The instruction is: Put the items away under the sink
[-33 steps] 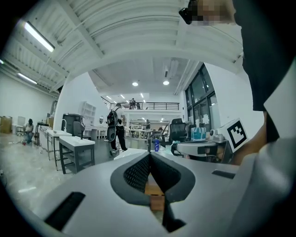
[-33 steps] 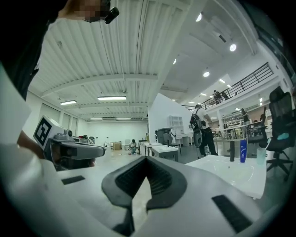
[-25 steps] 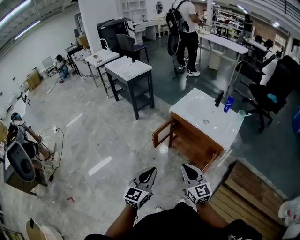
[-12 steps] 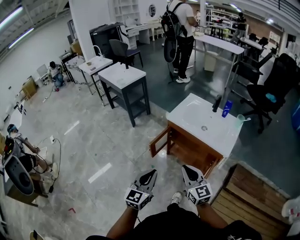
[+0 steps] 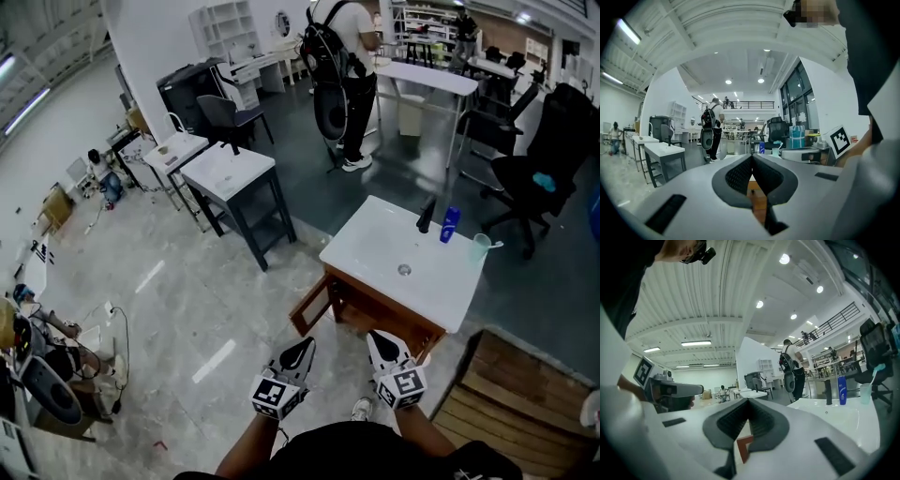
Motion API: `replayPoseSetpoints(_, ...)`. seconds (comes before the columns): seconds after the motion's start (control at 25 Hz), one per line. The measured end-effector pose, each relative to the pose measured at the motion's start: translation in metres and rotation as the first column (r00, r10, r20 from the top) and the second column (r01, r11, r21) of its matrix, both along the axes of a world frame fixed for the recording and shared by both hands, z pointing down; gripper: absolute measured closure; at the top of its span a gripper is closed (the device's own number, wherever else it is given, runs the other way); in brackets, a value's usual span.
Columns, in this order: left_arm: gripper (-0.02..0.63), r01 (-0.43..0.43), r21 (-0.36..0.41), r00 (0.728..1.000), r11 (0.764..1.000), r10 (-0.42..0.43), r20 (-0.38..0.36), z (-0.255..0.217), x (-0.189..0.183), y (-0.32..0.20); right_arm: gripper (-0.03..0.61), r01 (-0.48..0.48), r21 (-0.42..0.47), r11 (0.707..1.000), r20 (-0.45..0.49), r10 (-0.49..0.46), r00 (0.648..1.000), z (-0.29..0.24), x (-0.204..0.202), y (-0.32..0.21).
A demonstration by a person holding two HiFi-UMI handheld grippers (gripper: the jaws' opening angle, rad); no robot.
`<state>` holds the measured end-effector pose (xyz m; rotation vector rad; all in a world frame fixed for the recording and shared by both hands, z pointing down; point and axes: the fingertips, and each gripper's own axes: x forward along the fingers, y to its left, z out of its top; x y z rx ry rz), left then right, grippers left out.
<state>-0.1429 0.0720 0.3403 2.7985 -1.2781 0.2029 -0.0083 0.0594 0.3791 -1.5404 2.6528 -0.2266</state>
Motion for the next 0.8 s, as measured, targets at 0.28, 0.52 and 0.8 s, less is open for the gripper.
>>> replayPoseSetpoints(0.28, 0.598, -0.032, -0.013, 0.998, 0.999, 0.032, 0.046, 0.006, 0.035, -0.052, 0.560, -0.031, 0.002, 1.000, 0.024, 0.031, 0.999, 0.006, 0.040, -0.045)
replayPoseSetpoints(0.52, 0.598, -0.086, -0.027, 0.995, 0.996, 0.087, 0.051, 0.015, 0.069, -0.079, 0.560, -0.082, -0.002, 0.997, 0.015, 0.082, 0.997, 0.014, 0.078, -0.066)
replayPoseSetpoints(0.8, 0.598, -0.163, -0.032, 0.985, 0.986, 0.164, 0.048, 0.023, 0.098, -0.111, 0.560, -0.152, -0.028, 0.988, 0.006, 0.152, 0.988, 0.024, 0.101, -0.082)
